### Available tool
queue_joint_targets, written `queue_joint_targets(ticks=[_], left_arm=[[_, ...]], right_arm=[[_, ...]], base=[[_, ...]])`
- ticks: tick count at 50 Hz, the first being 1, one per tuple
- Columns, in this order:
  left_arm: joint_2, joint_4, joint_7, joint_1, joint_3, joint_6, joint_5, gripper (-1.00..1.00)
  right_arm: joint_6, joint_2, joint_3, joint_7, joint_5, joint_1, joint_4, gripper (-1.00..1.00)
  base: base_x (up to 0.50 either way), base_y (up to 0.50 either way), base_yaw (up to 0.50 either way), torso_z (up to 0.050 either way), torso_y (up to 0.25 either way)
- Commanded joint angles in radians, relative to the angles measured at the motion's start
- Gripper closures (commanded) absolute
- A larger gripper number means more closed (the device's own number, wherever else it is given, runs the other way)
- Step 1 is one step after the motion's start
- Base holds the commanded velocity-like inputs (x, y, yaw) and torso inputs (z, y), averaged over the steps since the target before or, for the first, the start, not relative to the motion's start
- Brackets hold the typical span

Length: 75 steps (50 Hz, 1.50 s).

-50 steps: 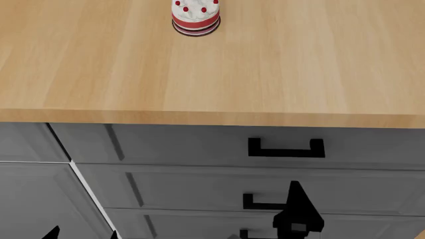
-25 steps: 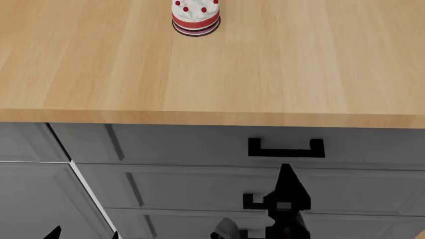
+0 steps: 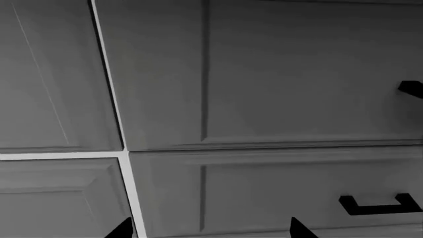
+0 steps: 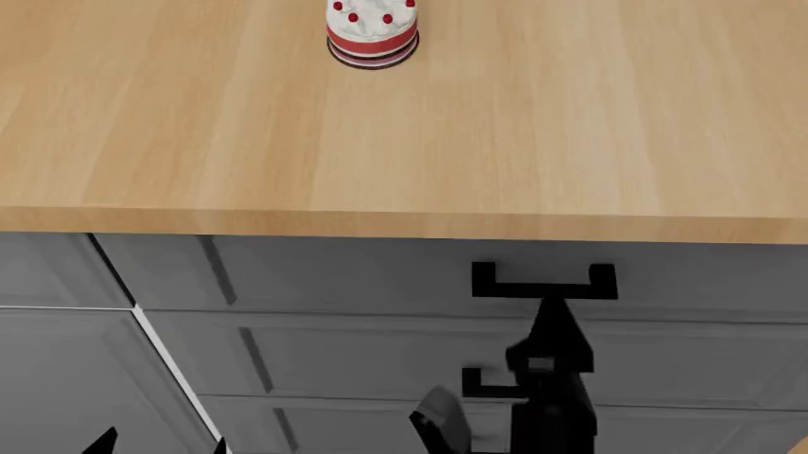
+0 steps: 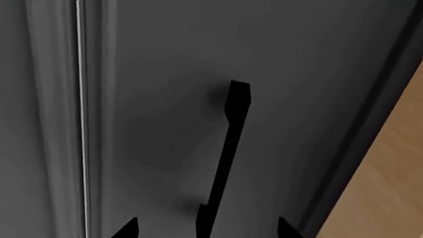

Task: Open the right drawer.

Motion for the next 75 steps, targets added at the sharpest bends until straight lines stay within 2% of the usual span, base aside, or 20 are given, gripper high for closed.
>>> queue_joint_targets(ticks=[1, 10, 17, 24, 33, 55, 56, 75], left_arm=[[-0.002, -0.003, -0.001, 0.000, 0.004, 0.005, -0.001, -1.00], [-0.003, -0.005, 0.003, 0.001, 0.009, 0.008, -0.004, -1.00], [-0.003, -0.011, 0.002, -0.002, 0.012, 0.008, -0.005, -1.00], [-0.005, -0.005, -0.002, -0.005, 0.017, -0.003, -0.006, -1.00], [-0.004, -0.017, 0.002, -0.009, 0.019, 0.005, -0.009, -1.00], [-0.008, -0.017, -0.002, -0.009, 0.024, 0.010, -0.013, -1.00], [-0.009, -0.009, -0.005, -0.009, 0.025, 0.004, -0.014, -1.00], [-0.010, -0.019, -0.007, -0.016, 0.032, 0.006, -0.014, -1.00]], right_arm=[[-0.031, -0.035, 0.009, 0.041, 0.021, 0.055, 0.108, -1.00], [-0.055, -0.058, 0.006, 0.058, 0.030, 0.089, 0.176, -1.00], [-0.139, -0.125, 0.004, 0.141, 0.059, 0.162, 0.396, -1.00], [-0.180, -0.153, 0.018, 0.180, 0.091, 0.216, 0.511, -1.00], [-0.182, -0.161, -0.006, 0.188, 0.120, 0.231, 0.542, -1.00], [-0.168, -0.147, -0.271, 0.227, 0.428, 0.275, 0.544, -1.00], [-0.165, -0.147, -0.282, 0.229, 0.445, 0.276, 0.544, 1.00], [-0.183, -0.141, -0.459, 0.289, 0.613, 0.275, 0.544, 1.00]], base=[[0.00, 0.00, 0.00, 0.000, 0.000], [0.00, 0.00, 0.00, 0.000, 0.000], [0.00, 0.00, 0.00, 0.000, 0.000], [0.00, 0.00, 0.00, 0.000, 0.000], [0.00, 0.00, 0.00, 0.000, 0.000], [0.00, 0.00, 0.00, 0.000, 0.000], [0.00, 0.00, 0.00, 0.000, 0.000], [0.00, 0.00, 0.00, 0.000, 0.000]])
